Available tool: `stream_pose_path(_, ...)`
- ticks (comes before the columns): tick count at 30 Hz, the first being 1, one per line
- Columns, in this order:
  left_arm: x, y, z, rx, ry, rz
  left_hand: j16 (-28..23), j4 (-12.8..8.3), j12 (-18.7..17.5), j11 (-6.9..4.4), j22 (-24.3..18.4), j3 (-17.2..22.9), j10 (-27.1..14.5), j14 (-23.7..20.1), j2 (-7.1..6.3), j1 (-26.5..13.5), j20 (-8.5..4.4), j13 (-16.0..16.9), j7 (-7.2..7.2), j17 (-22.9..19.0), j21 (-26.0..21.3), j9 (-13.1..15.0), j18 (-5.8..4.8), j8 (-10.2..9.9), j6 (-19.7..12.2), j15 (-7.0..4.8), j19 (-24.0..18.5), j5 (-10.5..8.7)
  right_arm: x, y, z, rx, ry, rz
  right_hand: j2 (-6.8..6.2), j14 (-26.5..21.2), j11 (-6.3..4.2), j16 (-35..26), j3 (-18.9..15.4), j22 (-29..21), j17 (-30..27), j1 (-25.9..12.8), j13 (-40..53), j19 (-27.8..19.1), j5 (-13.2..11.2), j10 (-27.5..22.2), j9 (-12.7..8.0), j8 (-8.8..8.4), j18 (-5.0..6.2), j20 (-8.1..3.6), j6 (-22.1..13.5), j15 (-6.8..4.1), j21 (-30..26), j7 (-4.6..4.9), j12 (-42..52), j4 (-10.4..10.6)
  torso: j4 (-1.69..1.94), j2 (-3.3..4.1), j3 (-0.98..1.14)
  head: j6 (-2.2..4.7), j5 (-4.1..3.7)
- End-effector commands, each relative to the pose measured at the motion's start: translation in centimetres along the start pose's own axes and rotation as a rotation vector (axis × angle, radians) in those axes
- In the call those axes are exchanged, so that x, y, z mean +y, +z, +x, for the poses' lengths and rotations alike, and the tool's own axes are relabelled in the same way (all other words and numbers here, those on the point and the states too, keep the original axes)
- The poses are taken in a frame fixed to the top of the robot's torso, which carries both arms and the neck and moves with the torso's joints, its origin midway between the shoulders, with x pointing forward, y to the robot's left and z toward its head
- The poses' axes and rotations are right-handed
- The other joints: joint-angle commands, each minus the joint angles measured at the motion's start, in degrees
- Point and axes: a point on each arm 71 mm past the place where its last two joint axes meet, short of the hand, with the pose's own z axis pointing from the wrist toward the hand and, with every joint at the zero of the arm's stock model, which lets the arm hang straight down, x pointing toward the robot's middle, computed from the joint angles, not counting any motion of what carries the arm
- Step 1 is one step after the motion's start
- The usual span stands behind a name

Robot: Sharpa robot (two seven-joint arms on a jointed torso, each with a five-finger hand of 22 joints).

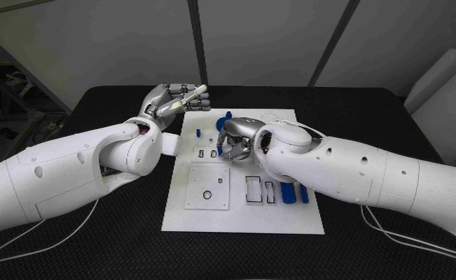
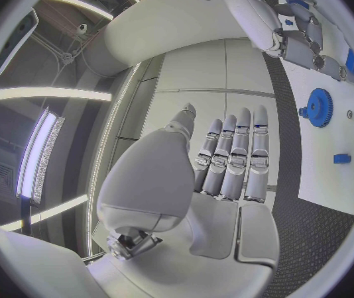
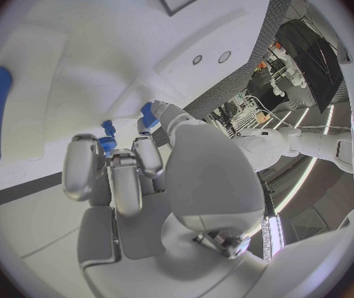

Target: Assemble the parts on the task board

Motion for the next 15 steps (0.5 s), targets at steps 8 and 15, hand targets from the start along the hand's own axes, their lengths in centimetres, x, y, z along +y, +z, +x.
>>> stream_pose_path(8, -0.14, 0.02, 0.13, 0.012, 0.001, 0.008, -0.4, -0.4, -0.5, 0.09, -0.1, 0.1, 0.3, 0.3, 0.52, -0.2, 0.01, -0.1, 0.1, 0.1, -0.3, 0.0, -0.55, -0.4, 0.4, 0.06, -0.4, -0.17, -0.07, 0.04, 0.33, 0.031, -0.02, 0.009, -0.74, 5.7, 0.42, 0.0, -0.2, -0.1, 14.2, -0.7, -0.4, -0.6, -0.7, -0.8, -0.3, -0.84, -0.49, 0.37, -1.3, 0.65, -0.4, 0.35, -0.6, 0.2, -0.02, -0.01, 0.0, -0.06, 0.0)
stream_pose_path(15, -0.14, 0.0, 0.11, 0.012, 0.002, 0.008, -0.4, -0.4, -0.5, 0.09, -0.1, 0.1, 0.3, 0.3, 0.52, -0.2, 0.01, -0.1, 0.1, 0.1, -0.3, 0.0, -0.55, -0.4, 0.4, 0.06, -0.4, -0.17, -0.03, 0.04, 0.38, 0.038, -0.022, 0.007, -0.84, 5.7, 0.5, 0.0, -0.3, -0.2, 14.1, -0.8, -0.5, -0.6, -0.9, -1.0, -0.4, -0.94, -0.47, 0.44, -1.5, 0.72, -0.4, 0.43, -0.7, 0.2, -0.02, 0.01, 0.01, -0.17, 0.0)
